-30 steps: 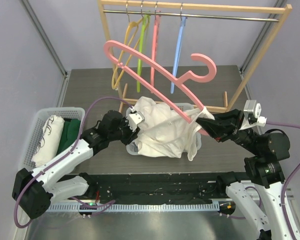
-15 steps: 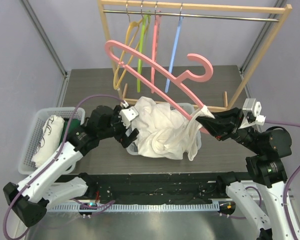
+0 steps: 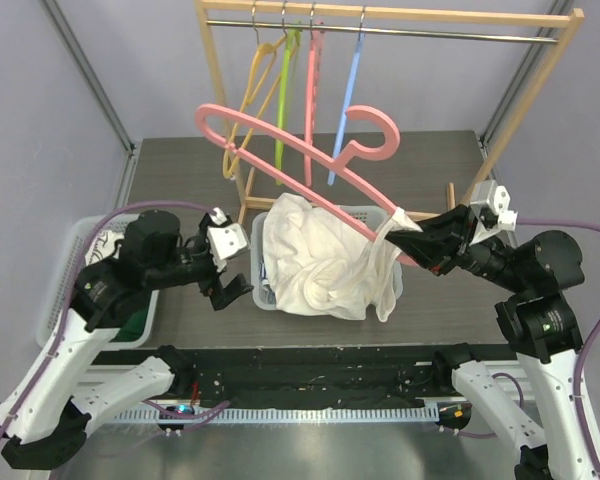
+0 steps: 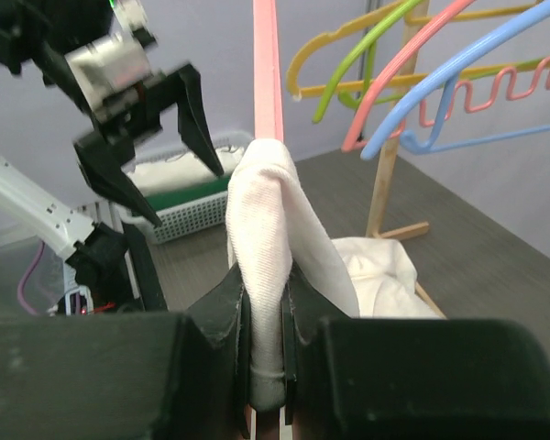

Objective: Remove the tank top from the hanger

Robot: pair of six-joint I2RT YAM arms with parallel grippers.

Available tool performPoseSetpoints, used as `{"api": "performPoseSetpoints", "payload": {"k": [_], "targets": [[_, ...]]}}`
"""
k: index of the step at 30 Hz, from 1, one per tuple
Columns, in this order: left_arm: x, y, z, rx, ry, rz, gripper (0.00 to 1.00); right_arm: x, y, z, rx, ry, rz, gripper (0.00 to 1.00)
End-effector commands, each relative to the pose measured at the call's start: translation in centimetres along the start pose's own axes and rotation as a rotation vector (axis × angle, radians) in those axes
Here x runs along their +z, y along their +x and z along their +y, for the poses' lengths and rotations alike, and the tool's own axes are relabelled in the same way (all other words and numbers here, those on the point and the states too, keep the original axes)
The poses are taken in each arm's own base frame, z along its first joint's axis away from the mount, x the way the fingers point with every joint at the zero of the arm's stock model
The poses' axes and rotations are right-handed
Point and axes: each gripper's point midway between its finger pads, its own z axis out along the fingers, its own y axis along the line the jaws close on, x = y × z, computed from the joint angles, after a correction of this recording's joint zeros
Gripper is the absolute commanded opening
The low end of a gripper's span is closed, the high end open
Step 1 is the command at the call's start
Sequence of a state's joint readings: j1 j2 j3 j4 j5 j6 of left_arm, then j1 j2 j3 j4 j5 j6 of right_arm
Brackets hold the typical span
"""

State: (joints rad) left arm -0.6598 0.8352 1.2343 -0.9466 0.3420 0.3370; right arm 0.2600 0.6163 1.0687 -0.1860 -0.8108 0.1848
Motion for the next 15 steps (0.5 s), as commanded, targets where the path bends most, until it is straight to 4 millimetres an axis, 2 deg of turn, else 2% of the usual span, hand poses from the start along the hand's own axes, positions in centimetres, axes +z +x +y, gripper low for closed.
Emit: {"api": "performPoseSetpoints", "payload": {"k": [1, 2, 3, 5, 8, 9, 13, 15], "targets": [[-3.8, -4.1, -1.6, 0.109, 0.080, -0.091, 1.00, -0.3, 0.9, 1.3, -0.018, -0.094, 0.120, 0.01], [-5.3, -6.0, -1.5, 0.135, 0.066, -0.141, 1.00, -0.3, 1.3, 1.5, -0.011, -0.114, 0.146, 0.01], [-5.6, -6.9, -1.5, 0.146, 0.070, -0.157, 1.00, -0.6, 2.5, 1.8, 0.037, -0.122, 0.192, 0.01], [-7.7, -9.9, -0.9, 0.191, 0.023, -0.247, 1.00, -0.8, 3.5, 1.8, -0.002, -0.149, 0.225, 0.01], [-8.6, -12.3, -0.3, 0.217, 0.001, -0.292, 1.00, -1.2, 4.5, 1.8, -0.024, -0.165, 0.266, 0.01], [-9.7, -13.7, -0.3, 0.233, -0.011, -0.333, 1.00, -1.2, 5.2, 1.6, 0.000, -0.168, 0.299, 0.01], [-9.0, -15.2, 0.3, 0.258, -0.010, -0.363, 1.00, -0.6, 5.9, 0.8, 0.011, -0.185, 0.366, 0.01], [-8.0, -15.3, 0.9, 0.276, -0.010, -0.345, 1.00, -0.4, 5.5, 0.8, -0.014, -0.195, 0.366, 0.01]]}}
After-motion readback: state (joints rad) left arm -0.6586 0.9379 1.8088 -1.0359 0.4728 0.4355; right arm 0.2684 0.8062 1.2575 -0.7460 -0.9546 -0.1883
